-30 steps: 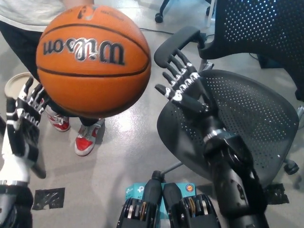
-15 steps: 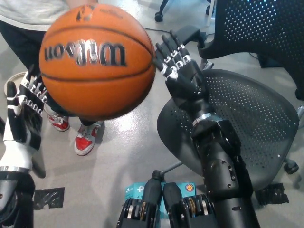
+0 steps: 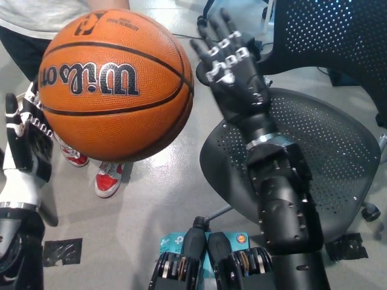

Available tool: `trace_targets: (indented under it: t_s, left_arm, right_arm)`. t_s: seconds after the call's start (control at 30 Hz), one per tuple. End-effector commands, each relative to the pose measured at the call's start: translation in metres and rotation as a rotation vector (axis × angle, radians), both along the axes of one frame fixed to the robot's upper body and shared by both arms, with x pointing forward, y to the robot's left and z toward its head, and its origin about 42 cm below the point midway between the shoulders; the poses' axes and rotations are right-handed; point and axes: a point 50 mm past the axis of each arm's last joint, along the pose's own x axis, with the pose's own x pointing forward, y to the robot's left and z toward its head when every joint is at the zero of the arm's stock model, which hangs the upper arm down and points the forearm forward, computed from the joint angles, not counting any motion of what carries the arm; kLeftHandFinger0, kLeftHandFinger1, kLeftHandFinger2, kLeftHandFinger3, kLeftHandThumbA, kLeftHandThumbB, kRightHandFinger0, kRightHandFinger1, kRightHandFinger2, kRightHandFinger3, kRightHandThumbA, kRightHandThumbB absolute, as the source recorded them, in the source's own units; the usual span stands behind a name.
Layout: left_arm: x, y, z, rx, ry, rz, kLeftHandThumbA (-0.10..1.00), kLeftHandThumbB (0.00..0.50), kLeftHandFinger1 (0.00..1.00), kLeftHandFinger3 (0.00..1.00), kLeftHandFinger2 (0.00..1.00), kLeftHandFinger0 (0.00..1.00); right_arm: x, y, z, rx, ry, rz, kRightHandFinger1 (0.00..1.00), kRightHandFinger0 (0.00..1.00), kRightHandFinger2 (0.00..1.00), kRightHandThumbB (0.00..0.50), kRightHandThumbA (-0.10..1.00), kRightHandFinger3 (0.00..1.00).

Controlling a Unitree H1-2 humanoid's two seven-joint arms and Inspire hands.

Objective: The robot grabs the basketball from a person using both hands and then drops it on the black chair in the front

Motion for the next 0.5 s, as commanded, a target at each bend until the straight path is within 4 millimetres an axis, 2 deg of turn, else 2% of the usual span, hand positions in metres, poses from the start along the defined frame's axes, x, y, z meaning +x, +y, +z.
trace_targets:
  t_s: [0.0,0.1,0.2,0.23,0.27,0.3,0.37,0.43,0.47]
  left_arm:
    - [0.007,-0.025,0.021,0.018,-0.037,-0.049,1.0,0.165,1.0,1.0,1.0,1.0]
    - [0.007,-0.041,0.021,0.029,-0.027,-0.079,1.0,0.208,1.0,1.0,1.0,1.0]
    - [0.005,-0.056,0.021,0.047,-0.022,-0.101,1.0,0.207,1.0,1.0,1.0,1.0]
    - [0.005,-0.065,0.021,0.051,-0.026,-0.117,1.0,0.216,1.0,1.0,1.0,1.0]
    - [0.005,-0.069,0.021,0.053,-0.025,-0.121,1.0,0.216,1.0,1.0,1.0,1.0]
    - [0.007,-0.074,0.021,0.053,-0.031,-0.125,1.0,0.217,1.0,1.0,1.0,1.0]
    - [0.013,-0.082,0.02,0.073,-0.043,-0.123,1.0,0.22,1.0,1.0,1.0,1.0]
    - [0.017,-0.087,0.017,0.091,-0.032,-0.113,1.0,0.206,1.0,1.0,1.0,1.0]
    - [0.018,-0.09,0.017,0.098,-0.031,-0.112,1.0,0.19,1.0,1.0,1.0,1.0]
  right_arm:
    - [-0.001,0.04,0.024,-0.127,-0.118,-0.024,1.0,1.0,1.0,0.389,1.0,1.0]
    - [0.0,0.061,0.002,-0.266,-0.117,-0.068,1.0,1.0,1.0,0.379,1.0,1.0]
    - [0.004,0.072,-0.018,-0.4,-0.103,-0.092,1.0,1.0,1.0,0.372,1.0,1.0]
    - [0.009,0.077,-0.026,-0.51,-0.116,-0.13,1.0,1.0,1.0,0.329,1.0,1.0]
    - [0.011,0.078,-0.028,-0.554,-0.134,-0.155,1.0,1.0,1.0,0.321,1.0,1.0]
    - [0.014,0.08,-0.03,-0.604,-0.163,-0.196,1.0,1.0,1.0,0.294,1.0,1.0]
    - [0.021,0.084,-0.031,-0.685,-0.226,-0.245,1.0,1.0,1.0,0.375,1.0,1.0]
    - [0.021,0.087,-0.03,-0.832,-0.276,-0.289,1.0,1.0,1.0,0.397,1.0,1.0]
    - [0.02,0.088,-0.028,-0.863,-0.297,-0.304,1.0,1.0,1.0,0.39,1.0,1.0]
